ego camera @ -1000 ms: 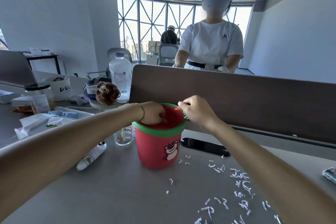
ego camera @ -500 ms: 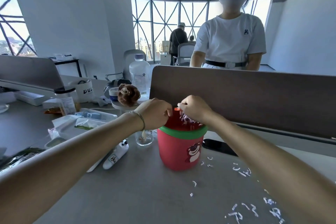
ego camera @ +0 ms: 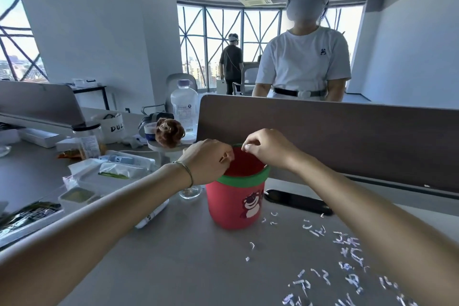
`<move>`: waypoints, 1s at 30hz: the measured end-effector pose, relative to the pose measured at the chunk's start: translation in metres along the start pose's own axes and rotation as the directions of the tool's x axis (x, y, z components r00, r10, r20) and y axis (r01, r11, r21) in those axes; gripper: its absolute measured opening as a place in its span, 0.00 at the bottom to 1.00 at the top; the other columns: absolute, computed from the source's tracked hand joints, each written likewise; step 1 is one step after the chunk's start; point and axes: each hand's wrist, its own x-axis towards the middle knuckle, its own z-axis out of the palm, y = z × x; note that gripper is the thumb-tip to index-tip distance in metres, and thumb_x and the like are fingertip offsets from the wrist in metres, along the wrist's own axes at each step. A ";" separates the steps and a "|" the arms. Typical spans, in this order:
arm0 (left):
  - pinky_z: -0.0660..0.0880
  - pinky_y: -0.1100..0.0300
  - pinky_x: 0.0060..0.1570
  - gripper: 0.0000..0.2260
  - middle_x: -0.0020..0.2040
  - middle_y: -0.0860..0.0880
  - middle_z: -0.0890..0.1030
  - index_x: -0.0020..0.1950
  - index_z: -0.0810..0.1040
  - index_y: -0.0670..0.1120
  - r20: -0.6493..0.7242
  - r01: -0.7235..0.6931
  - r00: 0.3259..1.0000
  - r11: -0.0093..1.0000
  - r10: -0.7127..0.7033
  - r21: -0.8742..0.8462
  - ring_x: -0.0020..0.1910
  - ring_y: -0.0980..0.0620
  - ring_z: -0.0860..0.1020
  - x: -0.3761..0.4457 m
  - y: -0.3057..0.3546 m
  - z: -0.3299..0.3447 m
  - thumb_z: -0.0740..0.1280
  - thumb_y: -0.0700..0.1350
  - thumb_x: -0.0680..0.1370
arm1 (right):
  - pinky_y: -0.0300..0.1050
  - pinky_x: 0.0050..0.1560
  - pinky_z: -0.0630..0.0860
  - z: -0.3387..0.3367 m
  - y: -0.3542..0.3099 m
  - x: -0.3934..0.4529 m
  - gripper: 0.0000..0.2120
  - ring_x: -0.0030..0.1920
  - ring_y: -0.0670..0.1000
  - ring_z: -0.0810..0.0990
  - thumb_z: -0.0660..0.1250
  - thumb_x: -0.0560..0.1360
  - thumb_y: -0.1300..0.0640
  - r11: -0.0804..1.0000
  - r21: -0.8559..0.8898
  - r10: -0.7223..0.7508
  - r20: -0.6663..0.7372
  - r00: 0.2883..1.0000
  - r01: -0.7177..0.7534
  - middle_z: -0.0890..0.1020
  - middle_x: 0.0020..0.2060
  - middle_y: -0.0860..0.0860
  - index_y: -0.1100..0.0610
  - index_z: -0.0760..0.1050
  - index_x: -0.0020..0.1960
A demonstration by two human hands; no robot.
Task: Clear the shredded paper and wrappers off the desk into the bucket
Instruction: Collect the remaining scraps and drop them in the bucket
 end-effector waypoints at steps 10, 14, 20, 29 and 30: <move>0.77 0.57 0.53 0.11 0.53 0.58 0.83 0.55 0.82 0.52 -0.266 -0.194 0.951 0.975 0.160 -0.106 0.54 0.56 0.79 -0.087 0.045 0.041 0.66 0.42 0.75 | 0.34 0.33 0.68 0.003 0.021 -0.106 0.08 0.31 0.39 0.78 0.66 0.75 0.55 0.995 0.085 -0.037 -0.068 0.997 0.043 0.82 0.30 0.43 0.50 0.83 0.40; 0.75 0.60 0.54 0.13 0.55 0.58 0.81 0.58 0.81 0.53 -0.140 -0.187 0.975 0.976 0.170 -0.116 0.55 0.55 0.78 -0.109 0.052 0.073 0.65 0.45 0.75 | 0.45 0.33 0.70 0.035 0.053 -0.115 0.10 0.29 0.45 0.75 0.65 0.75 0.55 0.996 0.054 0.066 -0.015 0.998 -0.065 0.83 0.30 0.49 0.55 0.82 0.39; 0.75 0.56 0.59 0.17 0.61 0.59 0.78 0.65 0.75 0.58 0.062 -0.104 0.992 0.988 0.111 -0.113 0.62 0.55 0.75 -0.142 0.046 0.114 0.63 0.49 0.77 | 0.49 0.60 0.78 0.102 0.102 -0.096 0.19 0.60 0.57 0.83 0.63 0.79 0.50 0.983 -0.106 0.173 0.224 0.959 -0.153 0.83 0.63 0.56 0.57 0.81 0.65; 0.50 0.51 0.80 0.36 0.84 0.49 0.52 0.83 0.45 0.54 0.313 0.036 0.950 0.997 -0.012 -0.072 0.82 0.52 0.46 -0.161 0.035 0.151 0.53 0.68 0.80 | 0.52 0.82 0.48 0.122 0.084 -0.157 0.34 0.83 0.51 0.49 0.53 0.83 0.36 0.980 -0.181 0.019 0.490 0.871 0.081 0.49 0.83 0.50 0.50 0.52 0.83; 0.49 0.51 0.80 0.38 0.84 0.49 0.51 0.83 0.42 0.55 0.318 0.016 0.948 0.998 0.007 -0.067 0.82 0.52 0.45 -0.159 0.037 0.157 0.51 0.69 0.79 | 0.51 0.82 0.49 0.115 0.076 -0.173 0.34 0.82 0.50 0.51 0.53 0.82 0.36 0.983 -0.147 -0.020 0.504 0.863 0.109 0.51 0.83 0.49 0.50 0.54 0.83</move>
